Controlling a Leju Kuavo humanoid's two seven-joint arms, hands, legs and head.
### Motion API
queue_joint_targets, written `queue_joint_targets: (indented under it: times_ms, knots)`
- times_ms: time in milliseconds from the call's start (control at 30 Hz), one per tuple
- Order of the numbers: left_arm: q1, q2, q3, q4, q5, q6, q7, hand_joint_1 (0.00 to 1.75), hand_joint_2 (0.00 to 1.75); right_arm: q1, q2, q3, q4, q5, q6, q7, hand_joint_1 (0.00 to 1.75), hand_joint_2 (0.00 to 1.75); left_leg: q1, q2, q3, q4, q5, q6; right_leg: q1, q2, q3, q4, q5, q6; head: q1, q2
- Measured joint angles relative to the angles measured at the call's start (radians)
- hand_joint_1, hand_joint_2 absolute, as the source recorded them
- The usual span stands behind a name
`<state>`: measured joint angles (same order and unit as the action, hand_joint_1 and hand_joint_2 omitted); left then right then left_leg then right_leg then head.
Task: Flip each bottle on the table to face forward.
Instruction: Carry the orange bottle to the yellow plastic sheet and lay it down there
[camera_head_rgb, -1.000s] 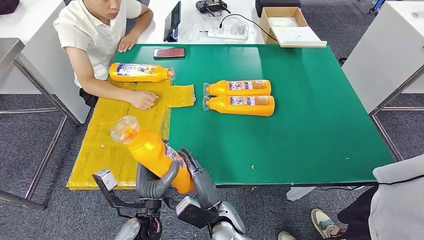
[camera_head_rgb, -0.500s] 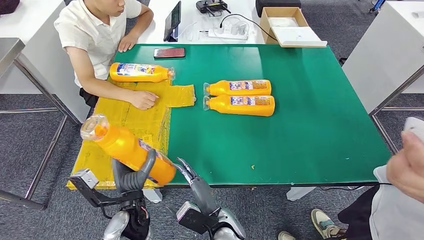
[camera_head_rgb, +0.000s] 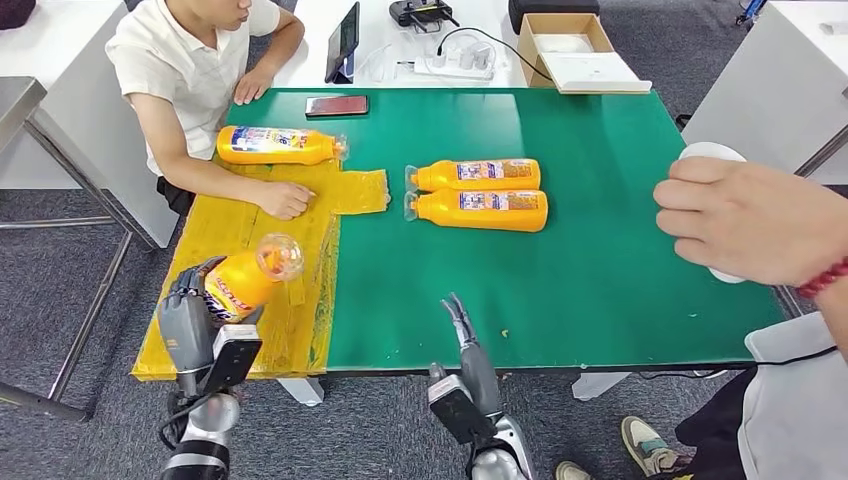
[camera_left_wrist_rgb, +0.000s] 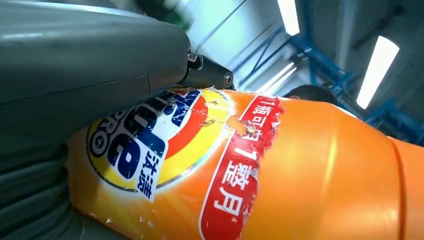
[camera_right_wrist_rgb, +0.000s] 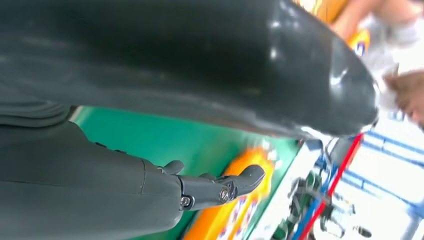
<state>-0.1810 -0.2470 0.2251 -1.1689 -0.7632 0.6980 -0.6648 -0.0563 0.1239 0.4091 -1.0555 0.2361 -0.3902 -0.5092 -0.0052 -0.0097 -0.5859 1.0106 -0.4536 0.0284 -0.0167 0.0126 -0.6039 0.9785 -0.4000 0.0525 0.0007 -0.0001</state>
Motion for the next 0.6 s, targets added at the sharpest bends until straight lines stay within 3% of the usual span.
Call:
queue_joint_targets:
  times_ms: [133,233,333,400,600]
  knots:
    - [-0.058,-0.022,0.179,0.056,-0.316,0.002,0.026,1.75,1.75,0.009,0.000,-0.045,-0.038,0.016,-0.019,-0.005,0.00,0.00,0.000,0.000,0.000,0.000,0.000,0.000,0.000,0.000,0.000,0.000,0.000,0.000,0.000,0.000]
    - [-0.103,-0.018,0.226,0.117,-0.539,0.002,0.160,1.75,1.75,0.011,0.001,-0.061,-0.053,0.031,-0.025,-0.010,0.00,0.00,0.000,-0.001,0.000,0.000,0.000,0.000,0.000,0.000,0.000,0.000,0.000,0.000,0.000,0.000]
    - [-0.156,0.015,0.197,0.223,-0.632,0.002,0.335,1.75,1.75,0.011,0.006,-0.066,-0.059,0.035,-0.020,-0.010,0.00,0.00,0.000,0.000,0.000,0.000,0.000,0.000,0.000,0.000,0.000,0.000,0.000,0.000,0.000,0.000]
    - [-0.195,0.043,0.155,0.310,-0.647,0.002,0.407,1.75,1.75,0.011,0.012,-0.068,-0.059,0.032,-0.016,-0.010,0.00,0.00,0.000,-0.001,0.000,0.000,0.000,0.000,0.000,0.000,0.000,0.000,0.000,0.000,0.000,0.000]
    - [-0.265,0.098,0.058,0.495,-0.668,0.002,0.467,1.75,1.75,0.011,0.021,-0.071,-0.059,0.024,-0.012,-0.010,0.00,0.00,0.000,0.000,0.000,0.000,0.000,0.000,0.000,0.000,0.000,0.001,0.000,0.000,0.000,0.000]
